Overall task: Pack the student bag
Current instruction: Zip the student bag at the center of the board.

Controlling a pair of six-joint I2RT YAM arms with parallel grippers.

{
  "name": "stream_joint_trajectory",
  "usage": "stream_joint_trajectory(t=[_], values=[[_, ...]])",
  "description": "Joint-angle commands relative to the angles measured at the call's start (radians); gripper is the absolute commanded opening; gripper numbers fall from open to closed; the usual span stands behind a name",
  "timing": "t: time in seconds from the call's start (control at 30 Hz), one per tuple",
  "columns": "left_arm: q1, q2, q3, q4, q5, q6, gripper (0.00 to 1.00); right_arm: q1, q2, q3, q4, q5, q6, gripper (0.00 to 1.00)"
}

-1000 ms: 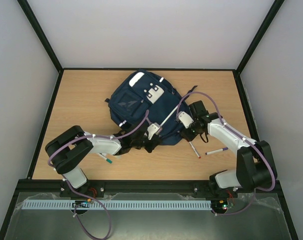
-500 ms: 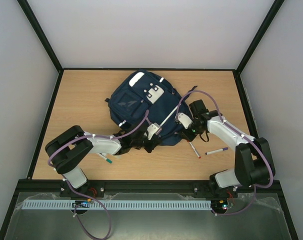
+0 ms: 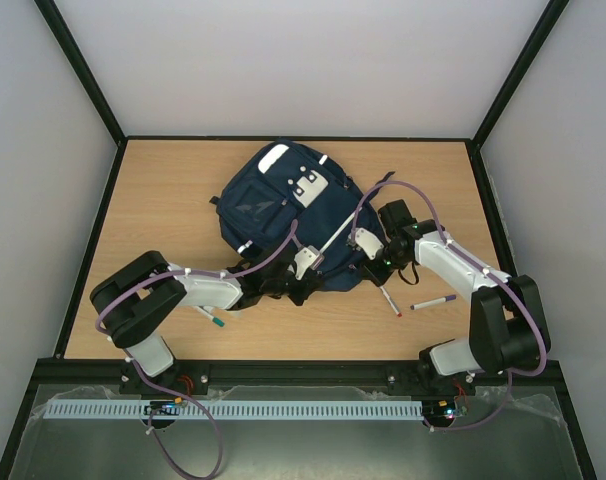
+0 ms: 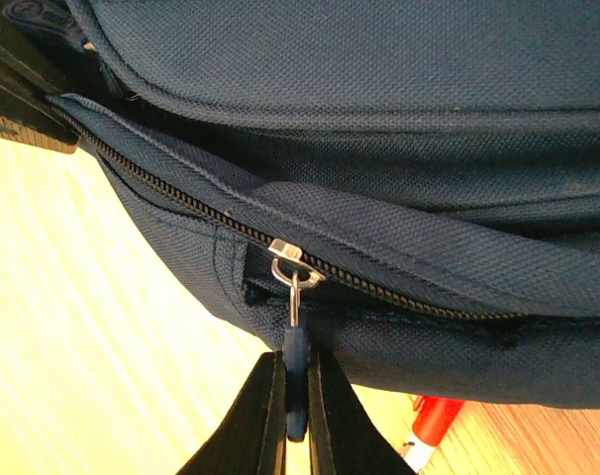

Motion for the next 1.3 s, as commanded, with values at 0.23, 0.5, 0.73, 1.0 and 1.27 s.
stream_joint_trajectory(t=[0.23,0.5,0.73,1.0,1.27], values=[[-0.002,-0.059,-0.056,-0.016,-0.042,0.020,0.06,-0.067,0.014,0.028,-0.036,0.144,0.036,0.01],[-0.002,-0.139,-0.123,-0.070,-0.132,0.021,0.08,-0.193,0.038,0.051,-0.036,0.146,0.032,0.01],[0.002,-0.289,-0.187,-0.144,-0.268,0.029,0.32,-0.193,-0.050,-0.003,-0.058,0.057,0.015,0.01],[0.044,-0.434,-0.220,-0.343,-0.494,-0.259,0.48,0.010,-0.174,-0.144,-0.068,0.043,0.024,0.01],[0.242,-0.389,-0.214,-0.415,-0.471,-0.371,0.34,0.131,-0.286,-0.155,-0.128,-0.081,-0.021,0.01]])
